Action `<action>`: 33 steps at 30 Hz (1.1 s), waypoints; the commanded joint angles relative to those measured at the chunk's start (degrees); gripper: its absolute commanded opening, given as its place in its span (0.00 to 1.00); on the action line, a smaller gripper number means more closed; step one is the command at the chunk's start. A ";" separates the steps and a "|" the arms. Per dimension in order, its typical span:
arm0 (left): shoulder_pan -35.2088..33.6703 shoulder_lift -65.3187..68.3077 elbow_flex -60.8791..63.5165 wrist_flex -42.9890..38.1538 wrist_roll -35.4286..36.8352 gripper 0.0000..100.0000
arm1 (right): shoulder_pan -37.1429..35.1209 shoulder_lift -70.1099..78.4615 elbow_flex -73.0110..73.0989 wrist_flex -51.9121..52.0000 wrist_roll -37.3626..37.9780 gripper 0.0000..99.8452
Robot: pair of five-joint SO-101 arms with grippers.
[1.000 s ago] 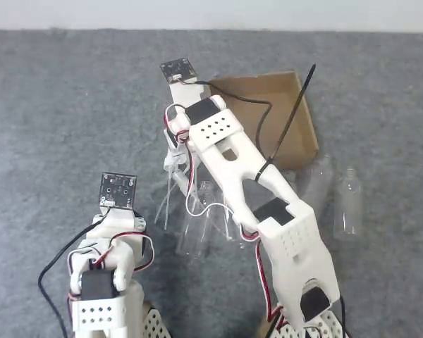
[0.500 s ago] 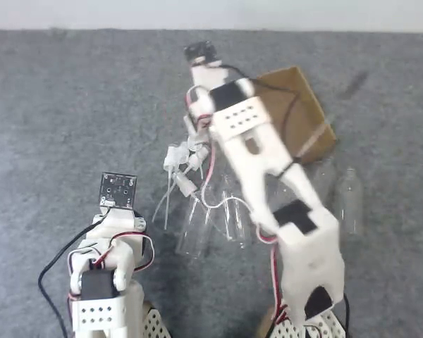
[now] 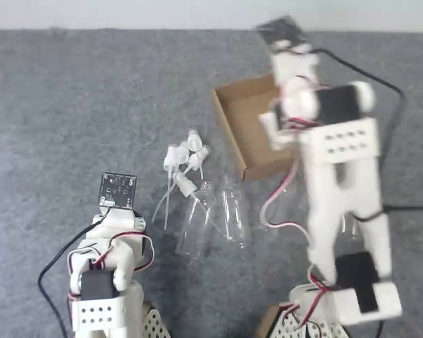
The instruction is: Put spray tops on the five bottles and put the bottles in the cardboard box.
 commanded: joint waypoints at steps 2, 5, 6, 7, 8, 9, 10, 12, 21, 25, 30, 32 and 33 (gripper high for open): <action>-0.09 0.35 -0.40 0.26 -0.35 0.01 | 13.85 -6.73 9.41 -6.37 7.82 0.26; -0.09 0.35 -0.40 0.18 -0.35 0.01 | 17.98 -6.02 15.56 -17.54 8.09 0.26; -0.09 0.35 -0.40 0.18 -0.35 0.01 | 18.24 -5.49 17.23 -20.88 8.09 0.26; -0.09 0.35 -0.40 0.18 -0.35 0.01 | 18.24 -4.79 18.81 -24.04 8.00 0.26; -0.09 0.35 -0.40 0.18 -0.35 0.01 | 18.15 -3.91 19.96 -26.68 8.00 0.26; -0.09 0.35 -0.40 0.18 -0.35 0.01 | 18.15 -2.95 20.84 -29.05 8.00 0.26; -0.09 0.35 -0.40 0.18 -0.35 0.01 | 18.15 -1.89 21.36 -31.08 7.91 0.26; -0.09 0.35 -0.40 0.18 -0.35 0.01 | 18.24 0.66 21.80 -34.86 6.77 0.26; -0.09 0.35 -0.40 0.18 -0.35 0.01 | 18.42 16.04 21.54 -47.96 4.40 0.26; -0.09 0.35 -0.40 0.18 -0.35 0.01 | 18.51 20.62 21.45 -50.68 4.40 0.25; -0.09 0.35 -0.40 0.18 -0.35 0.01 | 18.59 24.13 21.45 -50.95 4.31 0.13; -0.09 0.35 -0.40 0.18 -0.35 0.01 | 18.59 24.66 21.45 -50.42 4.31 0.07; -0.09 0.35 -0.40 0.18 -0.35 0.01 | 18.59 24.66 21.71 -50.15 4.31 0.04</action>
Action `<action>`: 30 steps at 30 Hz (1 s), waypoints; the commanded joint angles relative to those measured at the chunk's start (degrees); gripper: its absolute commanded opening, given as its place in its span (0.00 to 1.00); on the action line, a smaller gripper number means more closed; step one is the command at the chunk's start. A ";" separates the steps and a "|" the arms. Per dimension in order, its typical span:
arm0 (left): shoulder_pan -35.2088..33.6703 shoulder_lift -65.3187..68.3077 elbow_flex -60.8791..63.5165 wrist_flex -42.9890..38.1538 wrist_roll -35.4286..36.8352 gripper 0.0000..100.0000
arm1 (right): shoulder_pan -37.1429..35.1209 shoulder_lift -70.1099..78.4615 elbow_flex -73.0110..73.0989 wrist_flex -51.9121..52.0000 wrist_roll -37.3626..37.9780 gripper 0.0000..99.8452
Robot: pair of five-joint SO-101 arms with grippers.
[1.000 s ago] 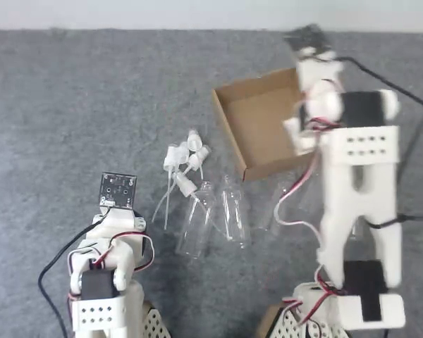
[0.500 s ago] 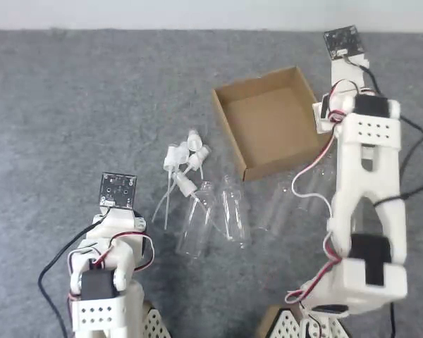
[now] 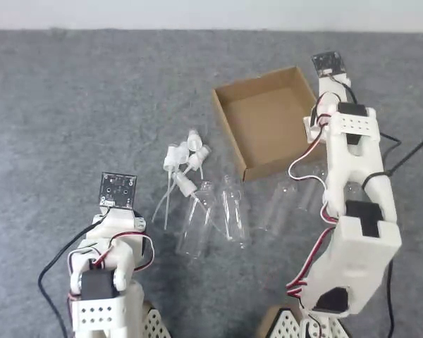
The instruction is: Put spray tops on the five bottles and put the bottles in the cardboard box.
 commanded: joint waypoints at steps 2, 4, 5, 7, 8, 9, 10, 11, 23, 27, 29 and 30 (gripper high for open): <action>-0.09 0.35 -0.40 0.18 -0.35 0.01 | 0.75 -1.01 -0.88 2.42 -0.79 0.02; -0.09 0.35 -0.40 0.18 -0.35 0.01 | 0.48 -1.01 -0.88 5.41 -2.73 0.02; -0.09 0.35 -0.40 0.18 -0.35 0.01 | 0.40 -1.01 -0.88 7.08 -4.57 0.01; -0.09 0.35 -0.40 0.18 -0.35 0.01 | 0.31 -1.01 -0.88 10.07 -7.74 0.01; -0.09 0.35 -0.40 0.18 -0.35 0.01 | 0.31 -1.10 -0.88 11.56 -8.88 0.01; -0.09 0.35 -0.40 0.18 -0.35 0.01 | 0.13 -1.10 -0.88 12.97 -9.76 0.01; -0.09 0.35 -0.40 0.18 -0.35 0.01 | -0.22 -1.10 -0.79 14.11 -10.46 0.01; -0.09 0.35 -0.40 0.18 -0.35 0.01 | -0.40 -1.10 -0.70 14.99 -11.16 0.01; -0.09 0.35 -0.40 0.18 -0.35 0.01 | -0.66 -1.19 -0.97 18.24 -16.88 0.14; -0.09 0.35 -0.40 0.18 -0.35 0.01 | -0.57 -4.00 -0.88 18.86 -16.79 0.30; -0.09 0.35 -0.40 0.18 -0.35 0.01 | -0.66 -6.20 -1.32 19.65 -16.79 0.31; -0.09 0.35 -0.40 0.18 -0.35 0.01 | -0.66 -7.43 -1.76 20.35 -16.79 0.31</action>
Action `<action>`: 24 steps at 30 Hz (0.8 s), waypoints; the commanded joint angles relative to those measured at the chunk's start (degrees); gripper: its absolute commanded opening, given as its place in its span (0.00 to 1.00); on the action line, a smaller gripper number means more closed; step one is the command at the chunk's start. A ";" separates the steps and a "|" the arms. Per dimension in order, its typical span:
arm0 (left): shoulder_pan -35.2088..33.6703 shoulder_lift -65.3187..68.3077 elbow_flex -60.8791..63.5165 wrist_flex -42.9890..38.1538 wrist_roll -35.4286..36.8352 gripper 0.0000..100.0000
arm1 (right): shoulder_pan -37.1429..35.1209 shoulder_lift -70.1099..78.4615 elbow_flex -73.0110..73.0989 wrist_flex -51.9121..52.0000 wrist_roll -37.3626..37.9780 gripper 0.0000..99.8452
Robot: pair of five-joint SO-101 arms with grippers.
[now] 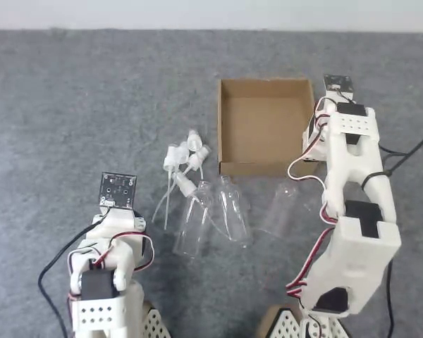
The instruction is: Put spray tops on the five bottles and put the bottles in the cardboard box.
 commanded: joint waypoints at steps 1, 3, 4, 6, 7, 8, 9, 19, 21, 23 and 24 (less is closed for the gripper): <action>-0.09 0.35 -0.40 0.18 -0.35 0.01 | -0.48 -8.57 -2.29 2.59 -0.62 0.30; -0.09 0.35 -0.40 0.18 -0.35 0.01 | -0.31 -11.21 -3.69 4.97 -0.53 0.29; -0.09 0.35 -0.40 0.18 -0.35 0.01 | -0.04 -12.62 -4.48 6.73 0.00 0.29; -0.09 0.35 -0.40 0.18 -0.35 0.01 | 0.40 -15.60 -5.71 10.77 2.99 0.28; -0.09 0.35 -0.40 0.18 -0.35 0.01 | 1.10 -17.19 -5.98 12.79 4.48 0.27; -0.09 0.35 -0.40 0.18 -0.35 0.01 | 1.71 -18.68 -5.89 14.11 5.63 0.27; -0.09 0.35 -0.40 0.18 -0.35 0.01 | 2.59 -20.09 -5.89 15.60 6.42 0.26; -0.09 0.35 -0.40 0.18 -0.35 0.01 | 13.85 -28.70 14.59 9.36 13.45 0.27; -0.09 0.35 -0.40 0.18 -0.35 0.01 | 14.81 -29.41 20.57 3.65 13.45 0.27; -0.09 0.35 -0.40 0.18 -0.35 0.01 | 14.99 -29.41 25.41 -0.92 13.45 0.27; -0.09 0.35 -0.40 0.18 -0.35 0.01 | 15.08 -29.32 27.25 -2.95 13.45 0.27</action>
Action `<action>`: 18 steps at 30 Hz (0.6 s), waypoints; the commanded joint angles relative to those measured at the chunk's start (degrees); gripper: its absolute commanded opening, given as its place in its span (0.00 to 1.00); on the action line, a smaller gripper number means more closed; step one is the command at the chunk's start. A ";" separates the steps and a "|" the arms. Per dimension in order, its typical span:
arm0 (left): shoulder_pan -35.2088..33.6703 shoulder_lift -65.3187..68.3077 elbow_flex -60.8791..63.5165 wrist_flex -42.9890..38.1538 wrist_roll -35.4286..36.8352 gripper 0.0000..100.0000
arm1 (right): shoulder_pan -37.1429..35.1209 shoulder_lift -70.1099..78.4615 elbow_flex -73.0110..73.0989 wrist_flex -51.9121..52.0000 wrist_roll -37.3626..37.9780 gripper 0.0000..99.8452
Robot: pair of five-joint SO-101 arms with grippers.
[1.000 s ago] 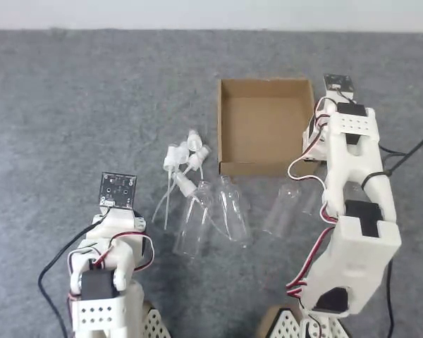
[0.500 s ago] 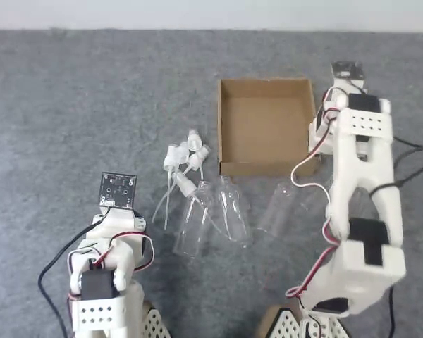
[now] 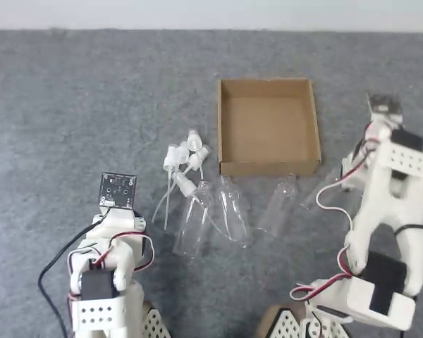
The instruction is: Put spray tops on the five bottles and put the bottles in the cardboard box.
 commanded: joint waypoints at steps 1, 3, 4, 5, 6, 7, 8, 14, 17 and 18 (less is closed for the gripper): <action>-0.09 0.35 -0.40 0.18 -0.35 0.01 | 1.01 -3.38 8.00 -10.24 0.88 0.27; -0.09 0.35 -0.40 0.18 -0.35 0.01 | 1.45 -3.12 10.29 -13.23 0.88 0.27; -0.09 0.35 -0.40 0.18 -0.35 0.01 | 1.98 -2.95 10.99 -14.37 0.88 0.27; -0.09 0.35 -0.40 0.18 -0.35 0.01 | 2.59 -2.59 11.52 -15.52 0.88 0.27; -0.09 0.35 -0.40 0.18 -0.35 0.01 | 3.21 -2.07 11.87 -16.57 0.88 0.26; -0.09 0.35 -0.40 0.18 -0.35 0.01 | 4.09 -1.54 12.13 -17.54 1.05 0.26; -0.09 0.35 -0.40 0.18 -0.35 0.01 | 4.88 -0.75 12.22 -18.24 1.23 0.26; 0.26 0.35 -0.40 -0.09 -0.35 0.01 | 9.71 6.11 12.13 -23.25 6.59 0.17; 0.44 0.26 -0.40 -2.81 -0.35 0.01 | 11.74 9.10 12.13 -26.15 10.29 0.10; 0.35 0.26 -0.40 -4.13 -0.35 0.01 | 12.26 9.80 12.13 -26.86 11.60 0.09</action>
